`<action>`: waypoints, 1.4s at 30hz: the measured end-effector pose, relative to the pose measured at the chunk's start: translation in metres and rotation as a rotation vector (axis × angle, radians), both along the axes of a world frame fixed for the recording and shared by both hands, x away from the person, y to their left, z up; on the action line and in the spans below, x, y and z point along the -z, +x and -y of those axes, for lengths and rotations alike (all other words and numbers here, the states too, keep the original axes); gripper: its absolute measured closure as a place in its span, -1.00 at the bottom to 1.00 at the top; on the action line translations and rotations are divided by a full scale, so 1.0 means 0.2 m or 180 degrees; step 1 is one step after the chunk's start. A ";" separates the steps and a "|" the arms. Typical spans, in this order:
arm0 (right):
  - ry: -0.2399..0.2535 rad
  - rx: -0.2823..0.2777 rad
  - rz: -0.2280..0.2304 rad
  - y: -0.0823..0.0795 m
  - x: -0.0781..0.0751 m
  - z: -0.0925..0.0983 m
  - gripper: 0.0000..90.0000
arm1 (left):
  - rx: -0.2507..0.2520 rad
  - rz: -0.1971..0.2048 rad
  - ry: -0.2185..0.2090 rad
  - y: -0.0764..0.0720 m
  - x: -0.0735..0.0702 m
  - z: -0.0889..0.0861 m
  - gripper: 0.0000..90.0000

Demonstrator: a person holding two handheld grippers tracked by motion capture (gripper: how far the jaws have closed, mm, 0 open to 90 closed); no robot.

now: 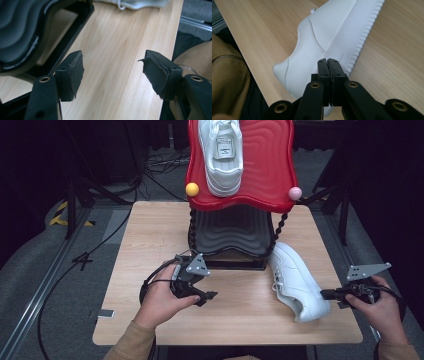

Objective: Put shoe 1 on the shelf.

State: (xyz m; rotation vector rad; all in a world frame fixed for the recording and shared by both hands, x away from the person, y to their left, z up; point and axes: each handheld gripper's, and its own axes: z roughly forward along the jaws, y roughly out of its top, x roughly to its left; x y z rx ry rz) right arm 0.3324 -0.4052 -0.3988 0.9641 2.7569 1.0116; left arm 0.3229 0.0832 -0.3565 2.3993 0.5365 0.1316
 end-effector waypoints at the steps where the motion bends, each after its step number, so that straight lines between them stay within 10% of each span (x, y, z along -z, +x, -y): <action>1: 0.0007 -0.0016 0.0009 0.00 0.00 -0.01 0.98 | 0.0005 -0.0009 0.0008 0.00 0.00 0.00 -0.26; 20: -0.0118 -0.0145 0.0025 0.02 0.02 -0.08 0.99 | -0.0022 -0.0080 0.0025 0.00 0.04 -0.02 -0.27; 42: -0.0395 0.0320 0.0234 0.02 0.00 0.05 1.00 | -0.0068 -0.0112 0.0048 0.01 0.05 -0.04 -0.28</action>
